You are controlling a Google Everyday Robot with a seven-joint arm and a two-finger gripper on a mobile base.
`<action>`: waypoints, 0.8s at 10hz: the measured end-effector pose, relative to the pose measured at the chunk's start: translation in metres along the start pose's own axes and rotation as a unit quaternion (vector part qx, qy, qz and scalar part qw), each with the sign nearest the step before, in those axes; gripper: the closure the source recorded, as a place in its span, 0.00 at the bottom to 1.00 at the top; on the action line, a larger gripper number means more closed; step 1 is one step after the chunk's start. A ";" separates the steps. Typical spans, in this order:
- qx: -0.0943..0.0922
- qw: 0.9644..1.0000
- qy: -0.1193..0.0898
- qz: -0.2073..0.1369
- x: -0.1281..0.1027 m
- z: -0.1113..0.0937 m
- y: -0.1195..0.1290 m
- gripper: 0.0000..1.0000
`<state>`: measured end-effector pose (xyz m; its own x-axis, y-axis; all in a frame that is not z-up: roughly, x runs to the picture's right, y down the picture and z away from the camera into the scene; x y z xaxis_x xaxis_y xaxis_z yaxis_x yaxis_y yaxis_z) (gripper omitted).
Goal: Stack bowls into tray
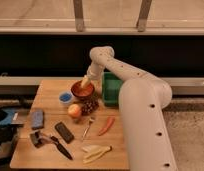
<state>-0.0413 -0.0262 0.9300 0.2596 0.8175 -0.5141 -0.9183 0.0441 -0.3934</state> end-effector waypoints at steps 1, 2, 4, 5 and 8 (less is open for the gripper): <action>-0.002 1.000 0.007 0.002 0.002 0.007 0.000 0.29; -0.004 1.000 0.018 0.003 0.006 0.014 0.001 0.29; -0.003 1.000 0.030 0.002 0.009 0.022 0.003 0.40; -0.003 0.999 0.034 -0.002 0.011 0.025 0.005 0.51; -0.001 0.999 0.041 -0.008 0.013 0.029 0.007 0.81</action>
<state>-0.0526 0.0015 0.9422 0.2977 0.7674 -0.5679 -0.9132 0.0555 -0.4038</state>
